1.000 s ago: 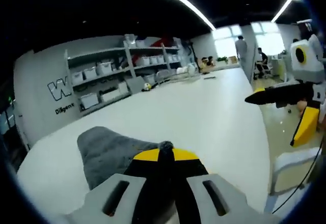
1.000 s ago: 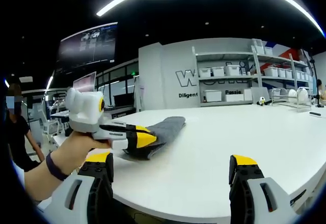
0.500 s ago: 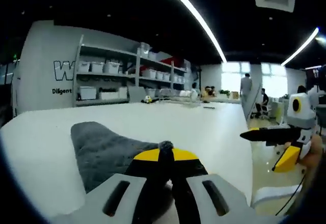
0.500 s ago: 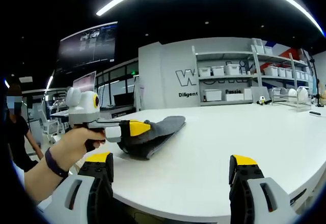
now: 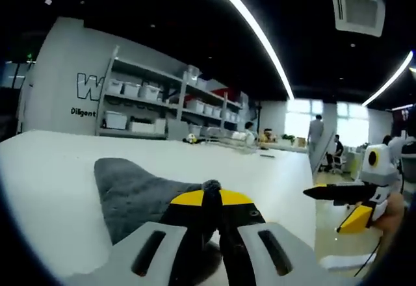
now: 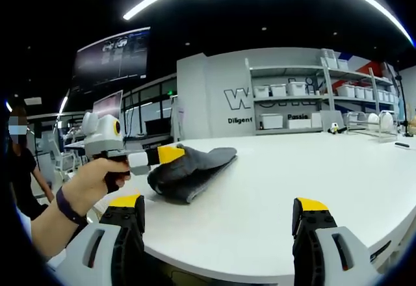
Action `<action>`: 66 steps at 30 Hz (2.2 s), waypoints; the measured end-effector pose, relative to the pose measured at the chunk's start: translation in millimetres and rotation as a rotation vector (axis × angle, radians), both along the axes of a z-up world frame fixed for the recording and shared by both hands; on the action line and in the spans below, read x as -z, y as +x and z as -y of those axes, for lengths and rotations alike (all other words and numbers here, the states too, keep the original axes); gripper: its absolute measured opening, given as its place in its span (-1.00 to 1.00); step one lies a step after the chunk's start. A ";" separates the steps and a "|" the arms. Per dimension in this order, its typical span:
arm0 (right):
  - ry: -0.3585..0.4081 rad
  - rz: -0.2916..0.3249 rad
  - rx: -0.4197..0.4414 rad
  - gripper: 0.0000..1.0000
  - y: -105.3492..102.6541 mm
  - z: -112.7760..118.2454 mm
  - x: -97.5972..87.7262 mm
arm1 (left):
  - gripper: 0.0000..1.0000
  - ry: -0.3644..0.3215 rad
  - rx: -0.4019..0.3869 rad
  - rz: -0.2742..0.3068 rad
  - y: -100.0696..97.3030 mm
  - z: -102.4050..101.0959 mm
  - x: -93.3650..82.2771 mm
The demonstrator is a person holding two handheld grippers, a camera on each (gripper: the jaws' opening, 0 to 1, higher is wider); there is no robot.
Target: Open the folded towel by lifting each exposed corner and separating the folded layers until the towel lies flat within the target outline without major curled edges
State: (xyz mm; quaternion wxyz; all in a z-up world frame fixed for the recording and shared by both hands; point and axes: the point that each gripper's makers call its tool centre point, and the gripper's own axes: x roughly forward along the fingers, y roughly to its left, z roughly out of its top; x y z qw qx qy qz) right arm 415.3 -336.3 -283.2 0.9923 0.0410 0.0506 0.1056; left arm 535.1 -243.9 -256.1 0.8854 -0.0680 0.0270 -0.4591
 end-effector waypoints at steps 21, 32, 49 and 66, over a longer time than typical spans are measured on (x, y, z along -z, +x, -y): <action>-0.004 -0.001 -0.003 0.92 0.2 -1.6 -0.5 | -0.91 -0.147 -0.050 -0.004 4.5 -22.9 -15.2; -0.005 -0.003 -0.003 0.92 0.3 -0.9 0.6 | -0.92 -0.194 -0.095 0.008 7.9 -37.5 -19.6; -0.010 -0.004 -0.008 0.92 0.6 -4.0 0.6 | -0.92 -0.328 -0.147 -0.017 13.5 -64.1 -26.2; -0.017 -0.002 -0.014 0.92 0.9 -6.4 -1.5 | -0.92 -0.567 -0.188 -0.091 15.3 -93.5 -25.7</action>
